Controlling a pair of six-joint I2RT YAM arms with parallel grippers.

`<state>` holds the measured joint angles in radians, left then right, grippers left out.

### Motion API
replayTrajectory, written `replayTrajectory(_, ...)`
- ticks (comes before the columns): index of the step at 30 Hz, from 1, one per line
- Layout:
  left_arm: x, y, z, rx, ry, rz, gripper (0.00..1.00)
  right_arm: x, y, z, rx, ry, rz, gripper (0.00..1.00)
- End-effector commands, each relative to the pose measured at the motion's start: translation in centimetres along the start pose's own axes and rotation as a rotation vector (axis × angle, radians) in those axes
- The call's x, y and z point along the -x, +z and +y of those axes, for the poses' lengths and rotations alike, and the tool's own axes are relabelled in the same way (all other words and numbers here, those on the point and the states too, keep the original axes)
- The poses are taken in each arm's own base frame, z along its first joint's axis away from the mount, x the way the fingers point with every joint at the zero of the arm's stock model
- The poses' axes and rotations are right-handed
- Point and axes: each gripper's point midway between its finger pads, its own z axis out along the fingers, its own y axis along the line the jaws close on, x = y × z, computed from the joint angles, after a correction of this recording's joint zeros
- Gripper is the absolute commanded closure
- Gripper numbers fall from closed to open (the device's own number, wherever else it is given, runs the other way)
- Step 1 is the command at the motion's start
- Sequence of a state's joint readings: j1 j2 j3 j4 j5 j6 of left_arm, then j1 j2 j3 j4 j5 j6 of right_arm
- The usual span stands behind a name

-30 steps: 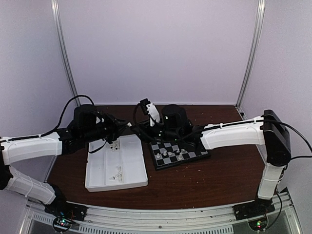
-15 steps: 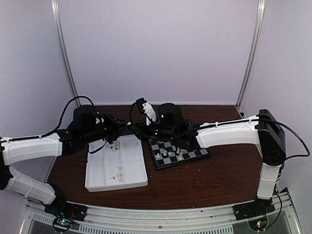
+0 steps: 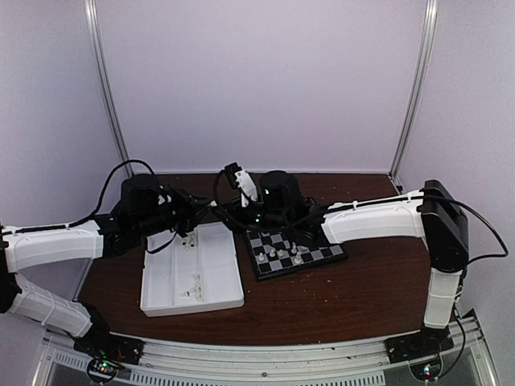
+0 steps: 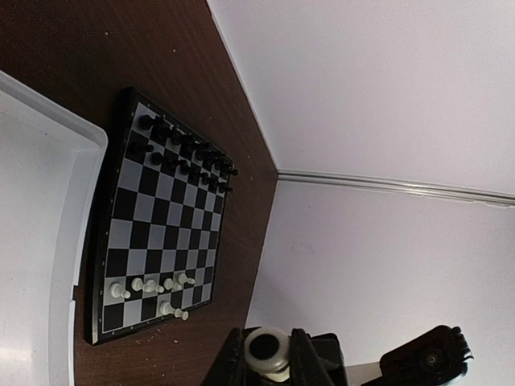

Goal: Set up the chess pieces on the board
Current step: Place the chess piece on the chessboard.

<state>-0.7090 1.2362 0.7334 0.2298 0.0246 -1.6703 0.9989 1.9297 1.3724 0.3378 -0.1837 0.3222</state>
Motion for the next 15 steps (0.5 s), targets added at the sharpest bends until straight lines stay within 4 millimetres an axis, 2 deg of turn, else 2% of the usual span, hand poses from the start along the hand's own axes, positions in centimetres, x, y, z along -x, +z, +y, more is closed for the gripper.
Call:
replayTrajectory(1,-0.18,0.2,-0.44,-0.039,-0.009,0.004,0.84,1.57,0.38,-0.15,0.009,0.012,-0.041,0.77)
replayTrajectory(10,-0.32,0.5,-0.12,-0.035,-0.018,0.012,0.84,2.09,0.45,0.15,0.028,0.005,-0.055,0.75)
replayTrajectory(15,-0.39,0.6,-0.3,-0.044,-0.021,0.017,0.84,1.99,0.79,0.09,0.029,0.005,-0.044,0.83)
